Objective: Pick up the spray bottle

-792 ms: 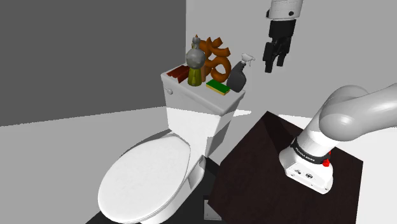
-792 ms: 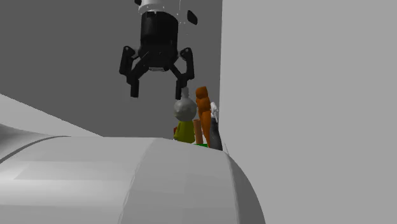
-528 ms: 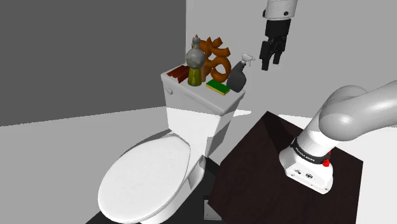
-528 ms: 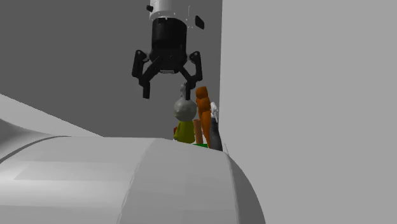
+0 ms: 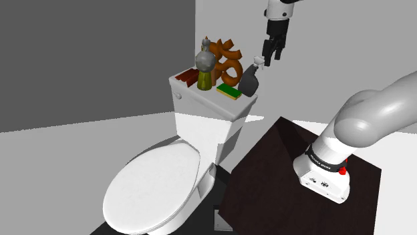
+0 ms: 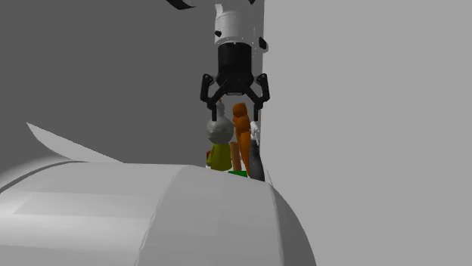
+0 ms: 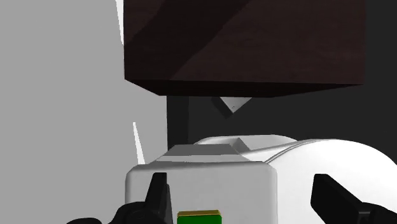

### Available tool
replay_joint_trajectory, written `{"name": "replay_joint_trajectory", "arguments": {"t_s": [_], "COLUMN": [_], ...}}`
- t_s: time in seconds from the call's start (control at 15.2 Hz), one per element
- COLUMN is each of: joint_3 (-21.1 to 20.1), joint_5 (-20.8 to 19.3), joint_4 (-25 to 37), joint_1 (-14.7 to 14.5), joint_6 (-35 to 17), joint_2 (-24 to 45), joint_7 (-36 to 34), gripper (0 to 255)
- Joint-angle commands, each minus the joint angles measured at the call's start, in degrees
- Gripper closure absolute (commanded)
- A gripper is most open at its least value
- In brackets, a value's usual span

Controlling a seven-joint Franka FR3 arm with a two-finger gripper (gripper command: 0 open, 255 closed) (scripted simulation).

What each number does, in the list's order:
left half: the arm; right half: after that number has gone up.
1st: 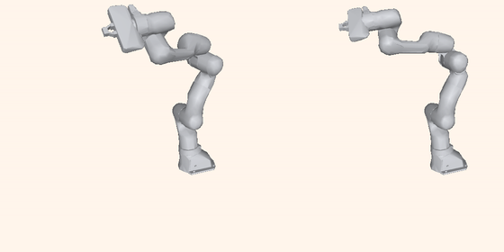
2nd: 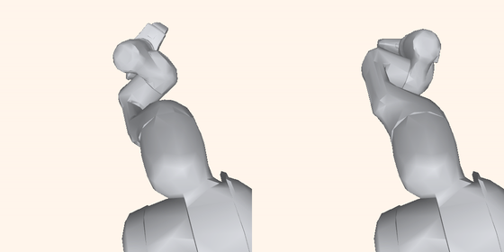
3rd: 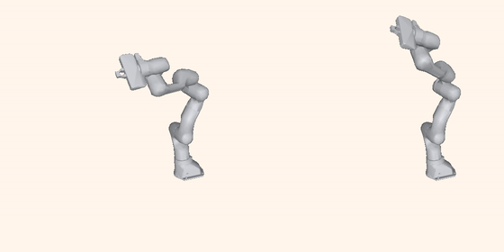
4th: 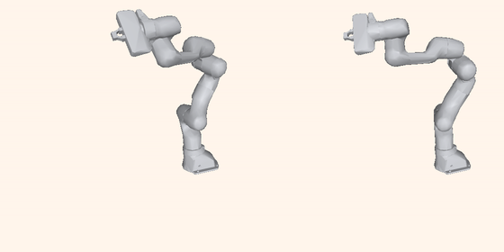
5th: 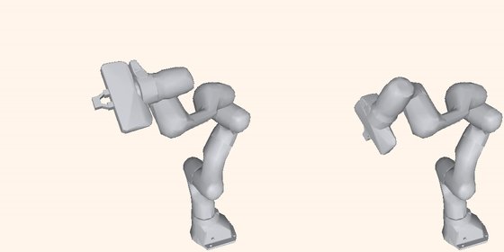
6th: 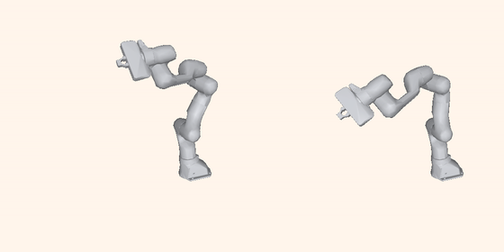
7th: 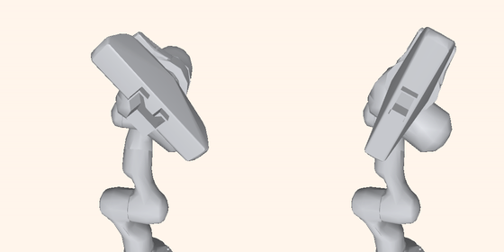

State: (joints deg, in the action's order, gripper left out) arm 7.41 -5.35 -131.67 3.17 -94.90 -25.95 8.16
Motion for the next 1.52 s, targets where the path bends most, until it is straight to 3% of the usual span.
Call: {"name": "replay_joint_trajectory", "arguments": {"t_s": [0.0, 0.33, 0.92, 0.99, 1.45], "joint_3": [1.0, 3.2, 3.5, 3.5, 3.5], "joint_5": [-0.9, -2.1, -2.2, -2.2, -2.2], "joint_4": [2.3, 9.2, 4.5, 4.5, 4.5], "joint_1": [0.3, 0.8, 0.9, 0.9, 0.9], "joint_6": [-2.0, -5.6, -11.5, -11.6, -11.6], "joint_2": [3.6, 12.4, 13.6, 13.7, 13.7], "joint_7": [2.0, 6.6, 6.3, 6.2, 6.2], "gripper": [0, 0, 0, 255, 255]}}
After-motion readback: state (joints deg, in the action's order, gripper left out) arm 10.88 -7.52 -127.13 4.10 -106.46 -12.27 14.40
